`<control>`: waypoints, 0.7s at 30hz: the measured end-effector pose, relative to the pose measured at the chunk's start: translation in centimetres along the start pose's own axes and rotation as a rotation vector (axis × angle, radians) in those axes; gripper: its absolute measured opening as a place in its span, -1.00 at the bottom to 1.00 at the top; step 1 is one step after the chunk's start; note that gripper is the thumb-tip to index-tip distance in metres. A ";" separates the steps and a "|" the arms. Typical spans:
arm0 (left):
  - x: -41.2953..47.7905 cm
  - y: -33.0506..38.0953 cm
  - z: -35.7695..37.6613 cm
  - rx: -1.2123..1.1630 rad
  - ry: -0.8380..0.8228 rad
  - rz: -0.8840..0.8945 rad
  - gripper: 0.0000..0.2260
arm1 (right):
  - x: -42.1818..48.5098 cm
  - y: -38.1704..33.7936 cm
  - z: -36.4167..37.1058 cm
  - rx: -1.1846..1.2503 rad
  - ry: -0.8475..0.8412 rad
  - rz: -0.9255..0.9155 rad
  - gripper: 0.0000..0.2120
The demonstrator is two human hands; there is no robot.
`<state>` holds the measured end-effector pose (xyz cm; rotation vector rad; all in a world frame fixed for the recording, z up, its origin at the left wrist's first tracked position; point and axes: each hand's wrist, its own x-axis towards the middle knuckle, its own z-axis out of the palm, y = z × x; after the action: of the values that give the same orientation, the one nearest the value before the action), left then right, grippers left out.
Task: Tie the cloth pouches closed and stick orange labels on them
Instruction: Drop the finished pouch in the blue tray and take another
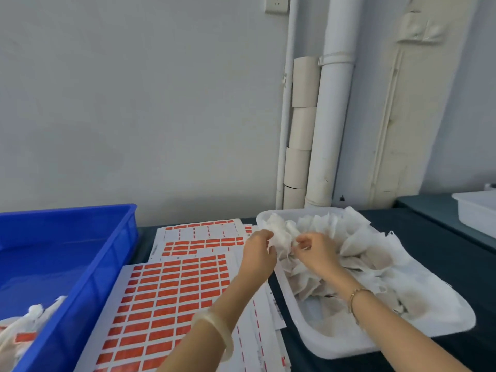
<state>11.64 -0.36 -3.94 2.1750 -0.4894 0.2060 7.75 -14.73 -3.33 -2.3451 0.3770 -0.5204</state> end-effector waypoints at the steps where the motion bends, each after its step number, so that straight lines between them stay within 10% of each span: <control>1: 0.7 -0.1 0.3 0.024 -0.012 0.001 -0.67 | 0.4 0.1 0.5 -0.011 0.006 0.006 -0.63; 21: 4.3 0.1 0.7 0.131 0.067 0.219 -0.85 | 2.2 -1.4 2.4 0.136 0.157 -0.136 -0.94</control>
<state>15.51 -2.13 -2.94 2.2317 -0.6927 0.4402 10.98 -13.27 -3.38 -2.2152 0.2472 -0.7746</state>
